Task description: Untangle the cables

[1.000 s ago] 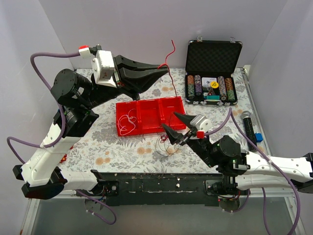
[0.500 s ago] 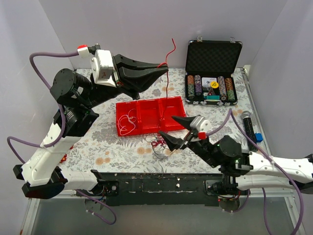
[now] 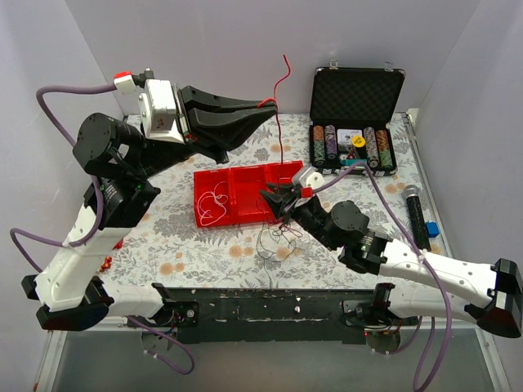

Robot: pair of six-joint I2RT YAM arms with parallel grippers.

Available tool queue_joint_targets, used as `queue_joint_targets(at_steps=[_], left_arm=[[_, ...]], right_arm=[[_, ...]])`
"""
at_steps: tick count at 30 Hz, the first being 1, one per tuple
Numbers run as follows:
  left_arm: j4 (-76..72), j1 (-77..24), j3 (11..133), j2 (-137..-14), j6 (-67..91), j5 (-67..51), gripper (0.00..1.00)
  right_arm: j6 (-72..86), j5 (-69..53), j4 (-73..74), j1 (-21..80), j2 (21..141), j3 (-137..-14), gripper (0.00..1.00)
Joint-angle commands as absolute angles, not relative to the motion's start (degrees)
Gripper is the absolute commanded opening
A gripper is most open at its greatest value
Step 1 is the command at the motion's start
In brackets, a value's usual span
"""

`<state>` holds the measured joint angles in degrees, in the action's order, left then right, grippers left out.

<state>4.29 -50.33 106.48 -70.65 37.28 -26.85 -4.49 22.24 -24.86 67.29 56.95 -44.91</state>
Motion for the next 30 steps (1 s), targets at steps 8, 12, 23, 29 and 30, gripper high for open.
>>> queue_joint_targets(at_steps=[8, 12, 23, 29, 30], left_arm=[[3.43, -50.01, 116.09, -74.7, 35.6, -27.77, 0.0], [3.52, -50.01, 120.4, -76.99, 34.02, -28.21, 0.0], [-4.12, -50.01, 130.25, -81.91, 24.09, -27.34, 0.0], [-15.44, -50.01, 130.26, -82.53, 16.27, -24.97, 0.0], [-17.73, -50.01, 129.82, -82.53, 14.35, -24.18, 0.0]], right_arm=[[10.45, 14.67, -33.56, 67.24, 60.82, -31.4, 0.22], [13.79, 15.38, -35.42, 67.24, 62.05, -25.77, 0.19], [22.06, 14.5, -41.21, 67.24, 68.63, -13.37, 0.18], [24.96, 13.62, -44.21, 67.85, 72.07, -10.29, 0.2], [25.13, 13.62, -44.38, 68.11, 72.59, -10.11, 0.21]])
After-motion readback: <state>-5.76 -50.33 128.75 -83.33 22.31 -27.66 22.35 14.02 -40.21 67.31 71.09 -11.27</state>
